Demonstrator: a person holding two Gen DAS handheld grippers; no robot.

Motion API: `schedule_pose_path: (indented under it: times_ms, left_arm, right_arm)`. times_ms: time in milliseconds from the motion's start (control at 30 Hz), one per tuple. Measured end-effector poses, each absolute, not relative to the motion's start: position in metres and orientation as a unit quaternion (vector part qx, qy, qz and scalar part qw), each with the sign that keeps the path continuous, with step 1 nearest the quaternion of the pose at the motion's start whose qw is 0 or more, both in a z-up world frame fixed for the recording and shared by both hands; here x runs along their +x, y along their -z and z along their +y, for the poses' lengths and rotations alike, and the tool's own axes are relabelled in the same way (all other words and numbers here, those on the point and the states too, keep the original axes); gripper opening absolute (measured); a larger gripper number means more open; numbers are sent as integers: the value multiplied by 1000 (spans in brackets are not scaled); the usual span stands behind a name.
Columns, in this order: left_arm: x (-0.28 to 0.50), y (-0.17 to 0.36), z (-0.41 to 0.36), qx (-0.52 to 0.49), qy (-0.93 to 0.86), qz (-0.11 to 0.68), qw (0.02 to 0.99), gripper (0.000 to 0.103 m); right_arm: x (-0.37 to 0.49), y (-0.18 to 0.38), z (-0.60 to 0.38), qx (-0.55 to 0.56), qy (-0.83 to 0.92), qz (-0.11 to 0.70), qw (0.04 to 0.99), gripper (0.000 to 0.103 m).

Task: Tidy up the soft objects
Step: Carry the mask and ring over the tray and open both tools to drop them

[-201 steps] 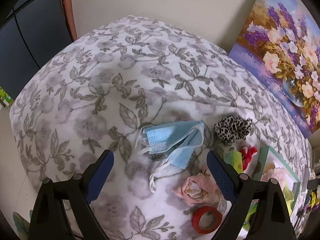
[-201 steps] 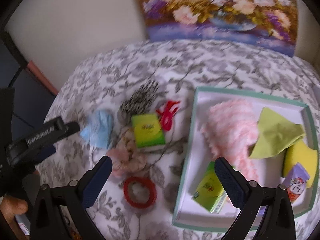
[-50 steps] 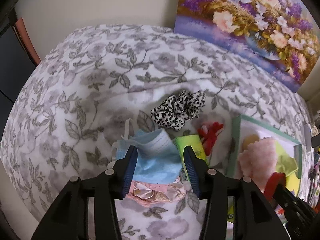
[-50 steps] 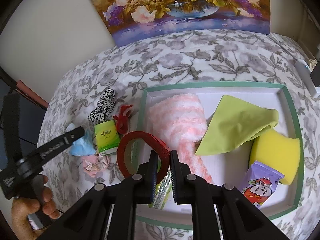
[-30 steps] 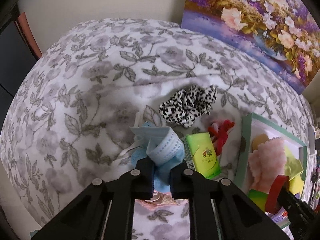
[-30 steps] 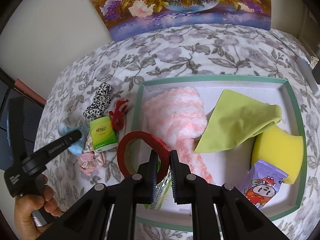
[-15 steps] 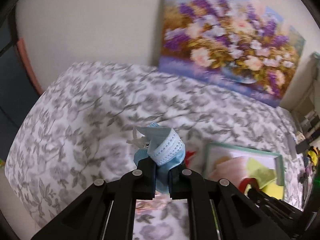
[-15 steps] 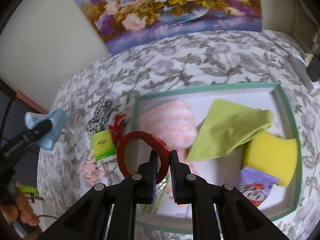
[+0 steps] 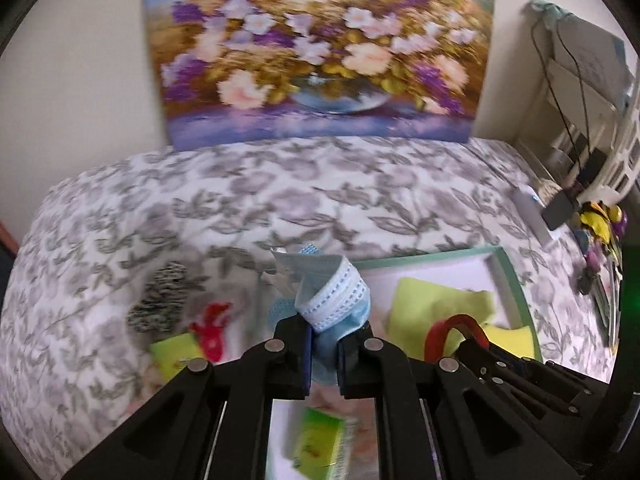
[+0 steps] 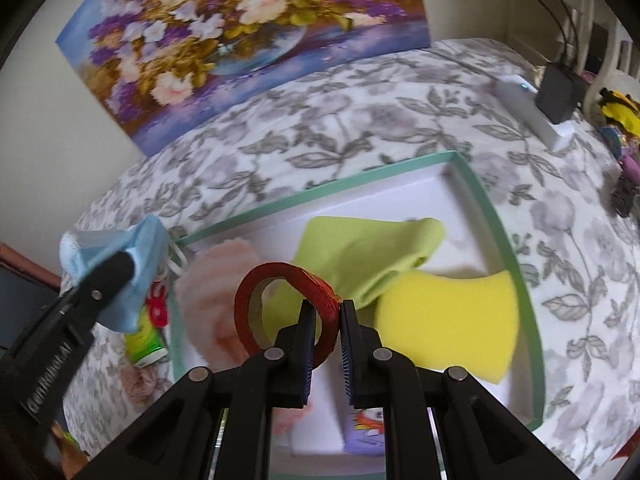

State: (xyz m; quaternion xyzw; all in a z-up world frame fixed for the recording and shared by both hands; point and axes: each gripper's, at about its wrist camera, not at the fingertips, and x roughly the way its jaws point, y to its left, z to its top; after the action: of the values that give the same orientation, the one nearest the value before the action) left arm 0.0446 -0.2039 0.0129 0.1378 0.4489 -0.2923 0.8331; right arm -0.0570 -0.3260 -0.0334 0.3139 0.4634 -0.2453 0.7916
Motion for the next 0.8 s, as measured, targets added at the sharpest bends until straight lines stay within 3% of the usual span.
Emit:
schedule_pose_path:
  times_ms: [367, 467, 500, 533, 800]
  left_arm:
    - [43, 33, -220, 138, 322, 490, 798, 12]
    - [44, 35, -220, 126, 330, 499, 791, 29]
    - [43, 32, -219, 121, 336, 499, 789, 42]
    - [42, 30, -219, 119, 339, 498, 789, 48]
    - [41, 6, -209, 96, 348, 487, 795, 55]
  right_arm:
    - [-63, 41, -332, 307, 256, 477, 782, 14]
    - [-62, 41, -331, 303, 256, 480, 782, 17]
    - [-62, 41, -331, 301, 257, 481, 782, 17]
    - [-62, 40, -331, 300, 257, 481, 783, 17]
    - [-64, 29, -328, 291, 258, 474, 790, 21]
